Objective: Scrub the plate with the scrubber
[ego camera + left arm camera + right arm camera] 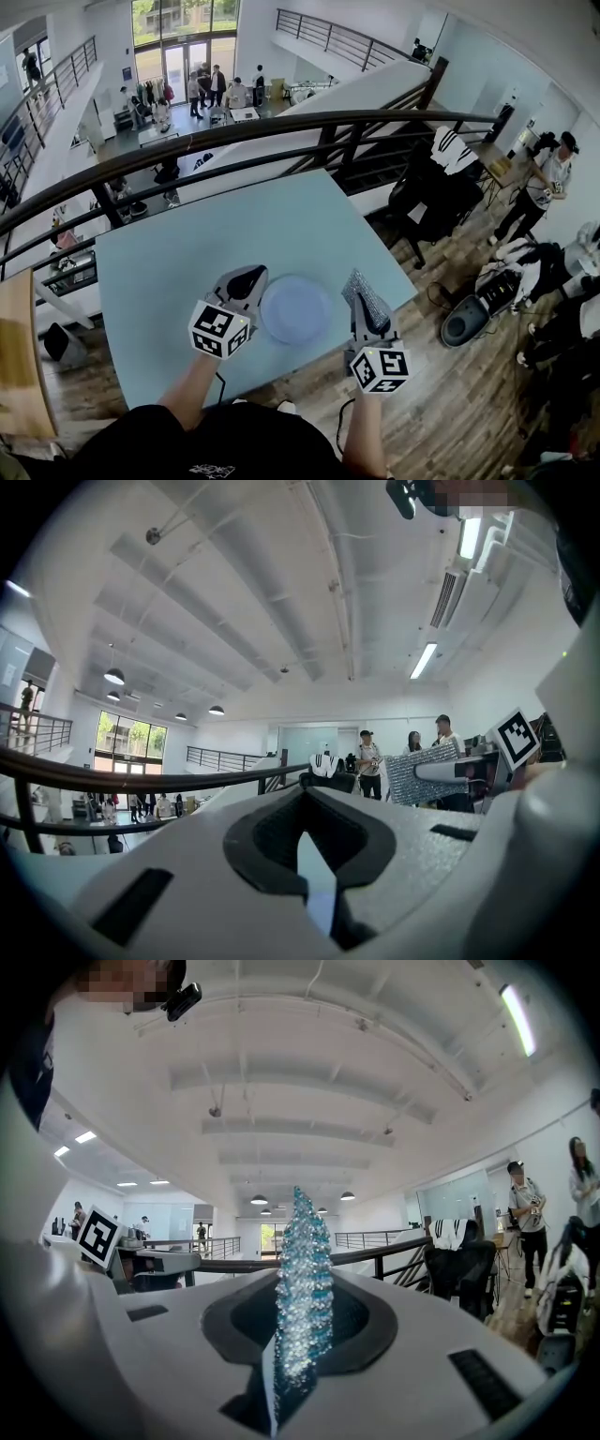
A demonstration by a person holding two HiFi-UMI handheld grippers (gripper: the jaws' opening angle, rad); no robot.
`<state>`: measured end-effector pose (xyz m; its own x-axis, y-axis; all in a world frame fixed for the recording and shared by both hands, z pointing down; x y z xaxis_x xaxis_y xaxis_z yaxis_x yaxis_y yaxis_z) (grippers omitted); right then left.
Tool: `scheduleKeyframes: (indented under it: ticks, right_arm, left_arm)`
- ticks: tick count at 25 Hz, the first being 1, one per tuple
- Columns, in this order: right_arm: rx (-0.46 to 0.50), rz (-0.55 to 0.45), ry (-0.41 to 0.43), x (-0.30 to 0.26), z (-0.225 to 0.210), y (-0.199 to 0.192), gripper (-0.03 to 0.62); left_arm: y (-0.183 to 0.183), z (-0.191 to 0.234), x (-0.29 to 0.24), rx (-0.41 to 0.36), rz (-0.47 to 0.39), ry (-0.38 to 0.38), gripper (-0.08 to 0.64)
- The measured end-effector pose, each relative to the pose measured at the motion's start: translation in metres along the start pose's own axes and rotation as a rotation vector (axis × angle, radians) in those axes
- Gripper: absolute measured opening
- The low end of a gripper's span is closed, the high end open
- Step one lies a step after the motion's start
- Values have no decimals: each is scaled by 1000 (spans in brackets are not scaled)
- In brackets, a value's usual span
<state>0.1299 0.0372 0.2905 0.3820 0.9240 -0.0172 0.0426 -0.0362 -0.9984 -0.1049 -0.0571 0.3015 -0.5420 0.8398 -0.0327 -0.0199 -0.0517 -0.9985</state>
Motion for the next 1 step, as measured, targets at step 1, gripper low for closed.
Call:
scheduleKeyframes:
  ticks: [1]
  right_arm:
    - [1, 0, -3, 0, 1, -1, 84]
  left_arm:
    - [-1, 1, 1, 0, 0, -3, 8]
Point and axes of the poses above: the fingertips, and each gripper's own axes: x backward along the fingers, z to its left, y out of its top, the point moved 5 cm from there along x, backward along the fingers, and after that the axes turned 15 degrees about y, right-handed, at the moved point
